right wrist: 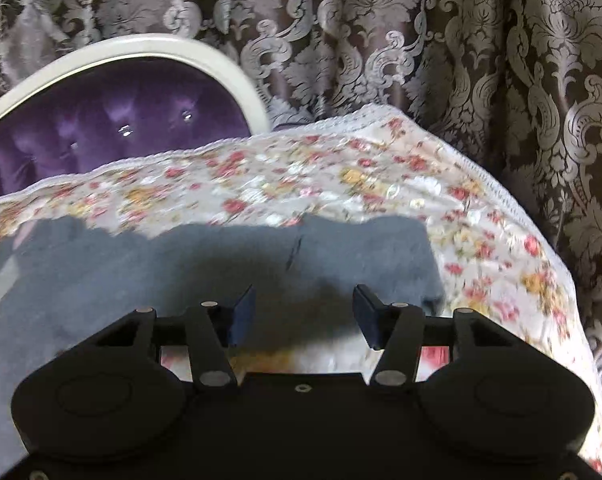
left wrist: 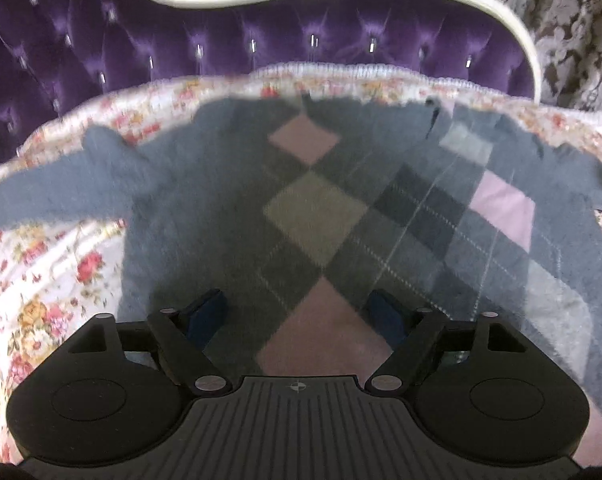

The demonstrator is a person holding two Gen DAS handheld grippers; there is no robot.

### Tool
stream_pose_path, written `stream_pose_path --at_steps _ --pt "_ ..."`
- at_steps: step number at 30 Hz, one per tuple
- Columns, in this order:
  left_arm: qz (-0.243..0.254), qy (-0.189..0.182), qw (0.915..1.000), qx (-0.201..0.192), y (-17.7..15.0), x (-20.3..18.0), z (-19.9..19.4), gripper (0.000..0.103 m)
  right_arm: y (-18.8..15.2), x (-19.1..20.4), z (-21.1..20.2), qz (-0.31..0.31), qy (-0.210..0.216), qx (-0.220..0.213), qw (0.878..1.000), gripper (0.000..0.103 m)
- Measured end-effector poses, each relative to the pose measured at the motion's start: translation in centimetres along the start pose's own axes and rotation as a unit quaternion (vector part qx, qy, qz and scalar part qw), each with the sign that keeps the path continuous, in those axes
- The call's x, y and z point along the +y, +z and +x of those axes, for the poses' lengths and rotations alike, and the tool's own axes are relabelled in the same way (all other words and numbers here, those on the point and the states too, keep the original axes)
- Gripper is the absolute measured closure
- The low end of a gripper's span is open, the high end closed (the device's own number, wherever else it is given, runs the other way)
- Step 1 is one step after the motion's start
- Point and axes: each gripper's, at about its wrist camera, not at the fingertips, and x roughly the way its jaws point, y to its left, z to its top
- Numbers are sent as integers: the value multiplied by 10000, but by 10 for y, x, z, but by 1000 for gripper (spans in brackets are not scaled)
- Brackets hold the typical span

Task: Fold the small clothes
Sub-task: 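Reach the right tool to a sweater sleeve cuff and close on it, then carry the held sleeve across the sweater body with the right tool, release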

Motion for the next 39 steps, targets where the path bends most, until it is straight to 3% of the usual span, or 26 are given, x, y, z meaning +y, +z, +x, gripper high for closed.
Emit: stream_pose_path --at_steps 5,11,13,14,15,18,25,29,33,39 --pt "91 75 9995 -305 -15 0 -4 13 12 2 30 -50 -45 -105 9999 43" --pt "-36 78 9996 -279 -15 3 1 3 11 5 65 -253 -237 148 9993 45" --pt "-54 123 9995 -269 -16 3 3 0 9 1 67 -332 -173 77 9993 55" --pt "-80 104 9996 -266 -16 4 4 0 8 -3 67 -323 -97 47 9994 75" --pt "-89 95 9996 -261 -16 4 4 0 9 -10 66 -223 -23 68 9997 88" --pt "-95 90 9995 -275 -17 4 4 0 14 -31 62 220 132 120 9996 90" --pt "-118 74 9995 -278 -17 5 4 0 52 -43 15 484 204 -67 9986 90" --pt "-132 27 9997 -182 -14 7 3 1 83 -14 -27 468 681 -288 9962 90" --pt "-150 -88 9998 28 -12 14 -6 2 114 45 -71 328 1441 -473 9879 90" --pt "-315 2 9995 -74 -23 46 -35 2 126 162 -120 0 2778 -500 9593 90"
